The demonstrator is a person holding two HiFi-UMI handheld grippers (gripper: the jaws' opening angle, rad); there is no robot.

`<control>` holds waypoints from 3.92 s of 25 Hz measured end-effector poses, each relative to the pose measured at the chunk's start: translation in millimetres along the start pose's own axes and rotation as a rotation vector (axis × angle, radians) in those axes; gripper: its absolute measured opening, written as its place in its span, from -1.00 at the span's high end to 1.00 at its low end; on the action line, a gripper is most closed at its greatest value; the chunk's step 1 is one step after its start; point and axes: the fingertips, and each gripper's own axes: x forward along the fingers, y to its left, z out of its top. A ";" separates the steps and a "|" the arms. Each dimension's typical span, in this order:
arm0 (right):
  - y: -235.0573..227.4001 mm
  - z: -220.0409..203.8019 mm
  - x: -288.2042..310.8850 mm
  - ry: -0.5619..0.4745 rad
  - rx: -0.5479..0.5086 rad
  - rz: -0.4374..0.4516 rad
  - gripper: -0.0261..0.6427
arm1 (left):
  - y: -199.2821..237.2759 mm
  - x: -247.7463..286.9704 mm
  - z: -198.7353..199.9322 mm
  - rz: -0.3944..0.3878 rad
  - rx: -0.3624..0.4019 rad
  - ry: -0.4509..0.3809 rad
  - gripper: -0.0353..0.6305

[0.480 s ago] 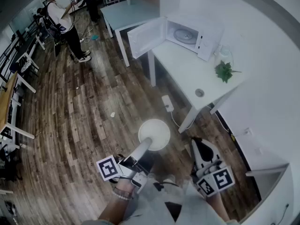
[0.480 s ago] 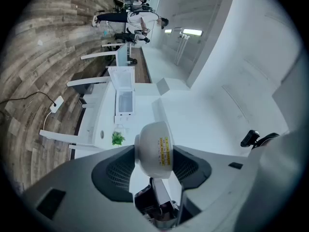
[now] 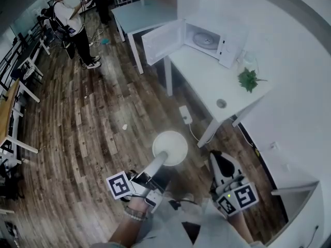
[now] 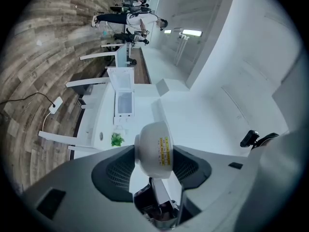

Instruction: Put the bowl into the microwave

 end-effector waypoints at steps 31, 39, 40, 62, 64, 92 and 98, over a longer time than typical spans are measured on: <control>48.3 -17.0 49.9 0.015 -0.025 -0.048 0.92 | 5.9 -53.8 83.1 -0.017 0.007 -0.040 0.24; 34.2 -19.3 76.1 0.018 -0.015 -0.029 0.92 | 13.0 -41.6 101.2 -0.008 0.007 -0.069 0.24; 29.9 -18.7 81.9 0.019 -0.014 -0.024 0.92 | 14.0 -36.9 104.2 -0.008 0.010 -0.071 0.24; -119.5 20.9 247.0 0.051 -0.018 0.100 0.92 | 44.8 137.0 206.7 -0.016 0.051 -0.174 0.24; -133.5 23.3 257.2 0.052 -0.019 0.106 0.92 | 47.2 153.5 211.1 -0.021 0.056 -0.176 0.24; -221.3 37.4 347.3 0.032 0.005 -0.073 0.92 | 73.4 279.4 284.2 -0.050 0.026 0.022 0.24; -222.7 45.4 386.0 0.023 0.015 -0.162 0.92 | 81.0 300.5 322.7 -0.037 0.016 0.135 0.24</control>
